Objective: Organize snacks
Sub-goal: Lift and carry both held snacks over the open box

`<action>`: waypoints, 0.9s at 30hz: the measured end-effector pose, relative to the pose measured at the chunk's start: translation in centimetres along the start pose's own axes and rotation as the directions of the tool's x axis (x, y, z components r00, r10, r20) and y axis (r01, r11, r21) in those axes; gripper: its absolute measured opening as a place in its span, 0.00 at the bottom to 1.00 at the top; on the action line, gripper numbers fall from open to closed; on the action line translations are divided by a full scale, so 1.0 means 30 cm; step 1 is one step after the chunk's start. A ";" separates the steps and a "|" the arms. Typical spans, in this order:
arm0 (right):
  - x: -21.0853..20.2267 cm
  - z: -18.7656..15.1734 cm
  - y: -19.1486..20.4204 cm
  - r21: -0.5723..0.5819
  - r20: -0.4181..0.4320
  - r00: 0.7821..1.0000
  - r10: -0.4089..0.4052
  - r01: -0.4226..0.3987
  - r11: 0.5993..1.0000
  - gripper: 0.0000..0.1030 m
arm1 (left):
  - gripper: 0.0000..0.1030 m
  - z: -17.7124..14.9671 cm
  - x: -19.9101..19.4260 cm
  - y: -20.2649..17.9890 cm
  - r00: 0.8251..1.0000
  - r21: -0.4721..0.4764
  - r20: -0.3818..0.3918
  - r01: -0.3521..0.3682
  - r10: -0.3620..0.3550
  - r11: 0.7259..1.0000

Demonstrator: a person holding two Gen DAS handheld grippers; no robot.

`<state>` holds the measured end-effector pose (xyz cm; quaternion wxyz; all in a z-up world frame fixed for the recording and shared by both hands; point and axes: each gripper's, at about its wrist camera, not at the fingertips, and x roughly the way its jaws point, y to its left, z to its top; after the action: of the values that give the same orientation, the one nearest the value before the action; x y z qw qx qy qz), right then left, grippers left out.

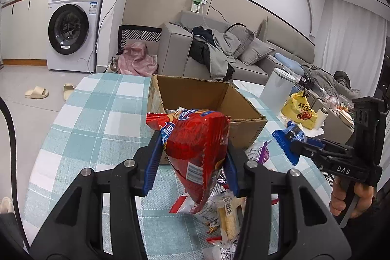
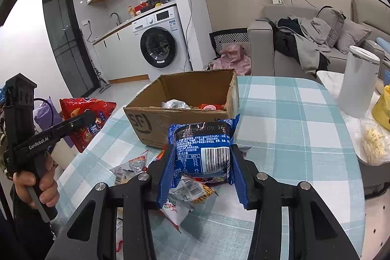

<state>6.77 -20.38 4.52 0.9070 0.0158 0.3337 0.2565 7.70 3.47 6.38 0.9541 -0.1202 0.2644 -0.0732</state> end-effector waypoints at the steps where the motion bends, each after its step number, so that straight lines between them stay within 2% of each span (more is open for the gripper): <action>1: 0.004 0.001 0.003 0.001 0.000 1.000 0.003 -0.003 1.000 0.43 | 0.42 0.002 0.000 -0.002 1.000 0.000 0.000 0.002 -0.002 1.000; 10: 0.058 0.041 -0.001 0.033 -0.001 1.000 -0.001 0.001 0.999 0.43 | 0.42 0.033 0.035 -0.034 1.000 0.022 -0.006 0.006 -0.006 1.000; 27: 0.147 0.146 -0.019 0.112 0.010 1.000 0.013 -0.014 0.994 0.43 | 0.42 0.160 0.220 -0.059 1.000 0.037 -0.012 -0.007 0.007 0.999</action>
<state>12.57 -18.16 5.17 0.9045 0.0700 0.3432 0.2435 15.69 1.34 7.63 0.9547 -0.1012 0.2694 -0.0755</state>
